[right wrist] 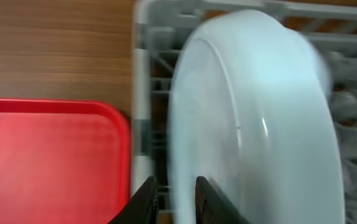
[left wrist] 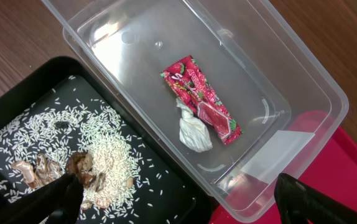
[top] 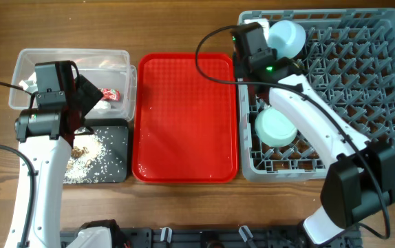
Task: Sort waste into correct bins and load items into the dishwasher rack
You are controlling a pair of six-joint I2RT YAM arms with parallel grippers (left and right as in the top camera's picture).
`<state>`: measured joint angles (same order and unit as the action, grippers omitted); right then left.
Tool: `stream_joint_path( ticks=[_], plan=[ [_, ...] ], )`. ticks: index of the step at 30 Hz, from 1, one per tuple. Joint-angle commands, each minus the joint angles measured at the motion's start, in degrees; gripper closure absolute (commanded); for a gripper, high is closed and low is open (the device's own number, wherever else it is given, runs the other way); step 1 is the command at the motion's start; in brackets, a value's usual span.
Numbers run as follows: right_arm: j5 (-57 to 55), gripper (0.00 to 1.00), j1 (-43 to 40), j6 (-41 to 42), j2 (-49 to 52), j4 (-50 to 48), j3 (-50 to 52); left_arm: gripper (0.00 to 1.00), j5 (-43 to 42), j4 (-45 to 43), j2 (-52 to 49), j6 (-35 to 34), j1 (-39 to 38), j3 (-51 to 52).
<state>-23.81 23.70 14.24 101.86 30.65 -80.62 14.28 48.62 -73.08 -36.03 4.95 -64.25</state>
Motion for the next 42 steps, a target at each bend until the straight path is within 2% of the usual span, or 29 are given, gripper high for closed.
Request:
stream_joint_path(
  ticks=[1, 8, 15, 22, 23, 25, 26, 27, 32, 42],
  plan=[
    [-3.6, 0.78, -3.0, -0.2, -0.9, 1.8, -0.3, 0.0, 0.3, -0.1, 0.5, 0.9, 0.3, -0.7],
    [-3.2, 0.74, -6.5, -0.1, -0.9, 4.6, -0.3, 0.0, 0.3, -0.1, 0.5, 0.9, 0.3, -0.7],
    [0.0, 0.73, -6.6, -0.3, -1.3, 4.7, -0.3, 0.0, 0.3, -0.1, 0.5, 0.9, 0.3, -0.7],
    [8.4, 0.61, -6.6, -1.2, -9.8, 3.4, -2.2, 0.0, 0.3, -0.1, 0.5, 0.9, 0.3, -0.7],
    [10.1, 0.58, -6.6, -2.4, -11.2, 3.3, -2.4, 0.0, 0.3, -0.1, 0.5, 0.9, 0.3, -0.7],
    [14.1, 0.42, -6.6, -5.6, -15.1, 3.3, -2.5, 0.0, 0.3, -0.1, 0.5, 0.9, 0.3, -0.7],
    [14.9, 0.27, -6.6, -6.3, -16.4, 3.5, -2.5, 0.0, 0.3, -0.1, 0.5, 0.9, 0.3, -0.7],
    [15.4, 0.0, -6.6, -6.7, -17.9, 4.2, -2.5, 0.0, 0.3, -0.1, 0.5, 0.9, 0.3, -0.7],
    [15.3, 0.0, -6.6, -6.7, -22.6, 6.7, -2.5, 0.0, 0.3, -0.1, 0.5, 0.9, 0.3, -0.7],
    [15.3, 0.0, -6.6, -6.7, -21.4, 6.7, -2.5, 0.0, 0.3, -0.1, 0.5, 0.9, 0.3, -0.7]
  ],
)
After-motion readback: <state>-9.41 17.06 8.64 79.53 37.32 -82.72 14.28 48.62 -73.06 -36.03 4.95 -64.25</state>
